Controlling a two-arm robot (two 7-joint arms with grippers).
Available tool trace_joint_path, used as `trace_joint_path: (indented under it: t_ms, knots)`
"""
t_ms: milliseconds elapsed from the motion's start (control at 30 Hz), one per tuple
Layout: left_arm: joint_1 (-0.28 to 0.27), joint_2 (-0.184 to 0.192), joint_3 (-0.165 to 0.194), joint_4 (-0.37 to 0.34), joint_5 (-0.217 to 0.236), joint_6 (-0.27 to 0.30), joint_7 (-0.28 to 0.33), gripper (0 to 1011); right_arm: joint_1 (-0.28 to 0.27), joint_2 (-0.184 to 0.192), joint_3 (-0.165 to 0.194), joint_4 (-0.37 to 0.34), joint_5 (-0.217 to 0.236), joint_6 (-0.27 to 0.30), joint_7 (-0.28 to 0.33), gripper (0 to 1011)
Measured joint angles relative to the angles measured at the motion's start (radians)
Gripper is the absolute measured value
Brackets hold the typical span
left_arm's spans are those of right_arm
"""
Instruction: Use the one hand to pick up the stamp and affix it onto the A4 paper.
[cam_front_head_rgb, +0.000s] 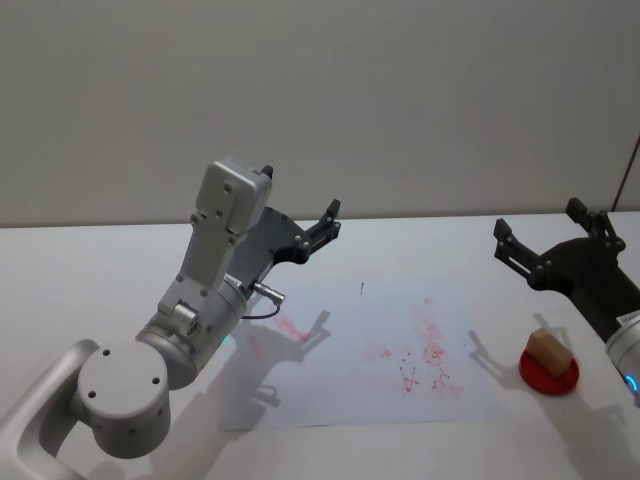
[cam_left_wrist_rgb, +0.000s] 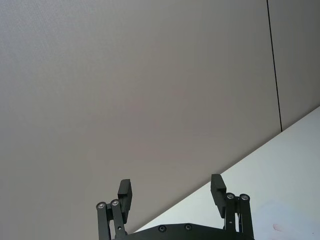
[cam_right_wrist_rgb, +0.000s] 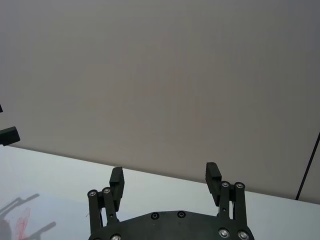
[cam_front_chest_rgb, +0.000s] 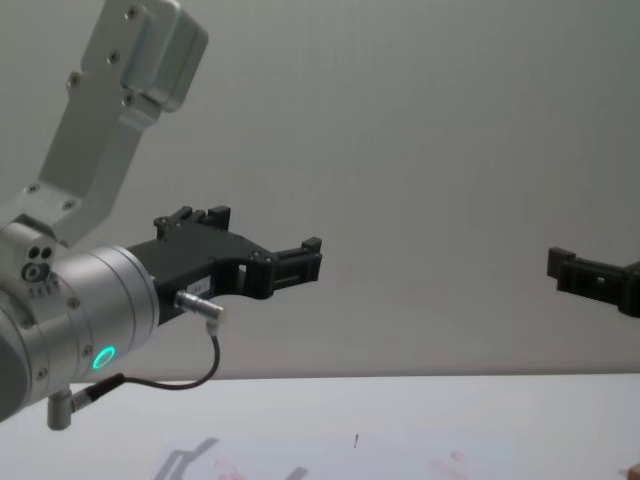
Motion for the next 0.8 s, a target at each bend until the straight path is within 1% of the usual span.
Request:
trace_joint_path:
  t_ms: [800]
  knots:
    - [0.000,0.000,0.000,0.000,0.000,0.000,0.000,1001,0.000,0.000,0.000,0.000,0.000,0.000,0.000,1001]
